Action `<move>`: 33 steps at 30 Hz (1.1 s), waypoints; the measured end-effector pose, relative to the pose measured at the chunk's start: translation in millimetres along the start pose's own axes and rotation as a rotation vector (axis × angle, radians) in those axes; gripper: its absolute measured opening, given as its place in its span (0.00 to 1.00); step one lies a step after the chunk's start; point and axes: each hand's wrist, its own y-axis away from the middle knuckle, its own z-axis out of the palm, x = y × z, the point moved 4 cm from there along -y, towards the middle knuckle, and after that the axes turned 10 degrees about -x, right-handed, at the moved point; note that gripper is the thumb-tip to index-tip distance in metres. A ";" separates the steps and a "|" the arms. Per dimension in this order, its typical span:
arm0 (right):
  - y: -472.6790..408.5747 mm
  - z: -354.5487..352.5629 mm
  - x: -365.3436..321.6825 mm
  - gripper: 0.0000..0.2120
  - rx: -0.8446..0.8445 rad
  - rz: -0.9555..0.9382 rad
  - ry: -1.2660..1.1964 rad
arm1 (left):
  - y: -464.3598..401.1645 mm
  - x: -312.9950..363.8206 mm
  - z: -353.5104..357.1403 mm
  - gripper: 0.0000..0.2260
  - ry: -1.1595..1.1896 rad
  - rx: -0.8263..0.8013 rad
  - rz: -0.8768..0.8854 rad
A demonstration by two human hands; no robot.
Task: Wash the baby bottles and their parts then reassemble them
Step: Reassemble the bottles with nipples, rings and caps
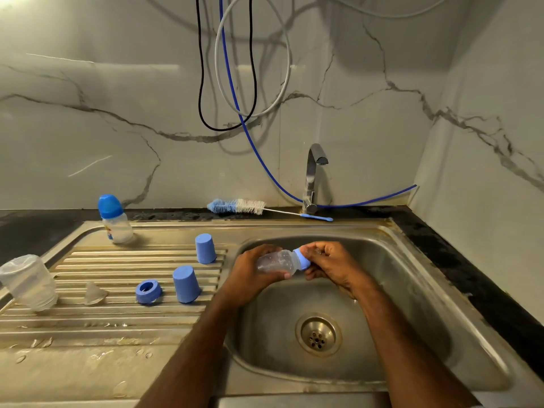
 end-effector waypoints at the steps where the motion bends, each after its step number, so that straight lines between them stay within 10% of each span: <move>1: -0.1 0.6 0.6 0.21 0.012 0.017 0.018 | -0.4 -1.1 1.0 0.24 -0.022 0.003 0.005; 12: -0.7 -1.2 -1.1 0.21 -0.027 -0.166 -0.084 | -3.8 -0.7 1.5 0.21 -0.126 0.032 0.070; 17: 1.4 1.0 -1.8 0.14 0.032 -0.062 -0.017 | -3.1 4.0 5.3 0.25 -0.172 0.007 0.127; 23: 4.6 5.1 -10.0 0.30 0.333 0.193 0.341 | -4.2 9.8 18.0 0.27 -0.078 -0.054 0.126; 29: 1.1 29.1 -18.5 0.24 0.062 -0.136 -0.741 | -7.1 12.1 32.1 0.17 0.321 -0.043 -0.015; 33: 4.6 27.1 -15.7 0.23 -0.090 -0.103 -0.741 | -1.9 3.7 27.2 0.18 0.720 -0.045 -0.171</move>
